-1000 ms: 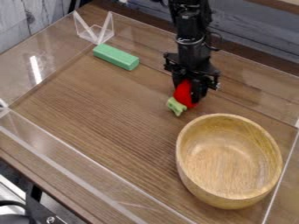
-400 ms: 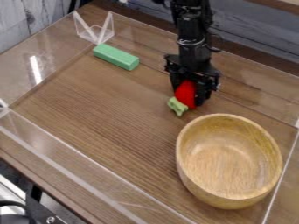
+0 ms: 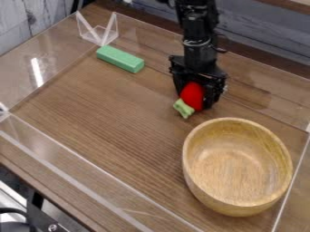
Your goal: Move the red object to the right side of the table
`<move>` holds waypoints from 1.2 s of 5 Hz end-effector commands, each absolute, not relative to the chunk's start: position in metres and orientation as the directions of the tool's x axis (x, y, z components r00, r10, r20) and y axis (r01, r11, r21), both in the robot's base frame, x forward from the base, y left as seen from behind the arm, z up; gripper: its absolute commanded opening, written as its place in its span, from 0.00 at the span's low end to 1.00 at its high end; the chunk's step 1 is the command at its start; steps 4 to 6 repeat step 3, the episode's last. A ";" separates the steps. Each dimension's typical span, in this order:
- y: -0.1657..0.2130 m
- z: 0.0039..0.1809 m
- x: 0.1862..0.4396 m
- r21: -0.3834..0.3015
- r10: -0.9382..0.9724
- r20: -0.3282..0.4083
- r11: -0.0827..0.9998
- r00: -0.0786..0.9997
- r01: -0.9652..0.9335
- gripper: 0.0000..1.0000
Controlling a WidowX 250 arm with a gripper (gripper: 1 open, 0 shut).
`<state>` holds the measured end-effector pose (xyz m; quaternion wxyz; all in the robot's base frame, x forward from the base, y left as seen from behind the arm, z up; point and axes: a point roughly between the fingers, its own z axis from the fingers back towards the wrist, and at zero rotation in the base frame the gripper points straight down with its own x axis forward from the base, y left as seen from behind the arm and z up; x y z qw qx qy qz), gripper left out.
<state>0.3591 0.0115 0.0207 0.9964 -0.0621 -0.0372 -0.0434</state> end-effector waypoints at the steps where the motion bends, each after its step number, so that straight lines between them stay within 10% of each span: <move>1: 0.020 0.055 0.367 -0.112 -0.062 0.163 0.990 0.985 0.081 1.00; 3: 0.023 0.091 0.366 -0.125 -0.038 0.222 0.990 0.974 0.067 1.00; 6: 0.023 0.091 0.366 -0.125 -0.038 0.222 0.990 0.974 0.067 1.00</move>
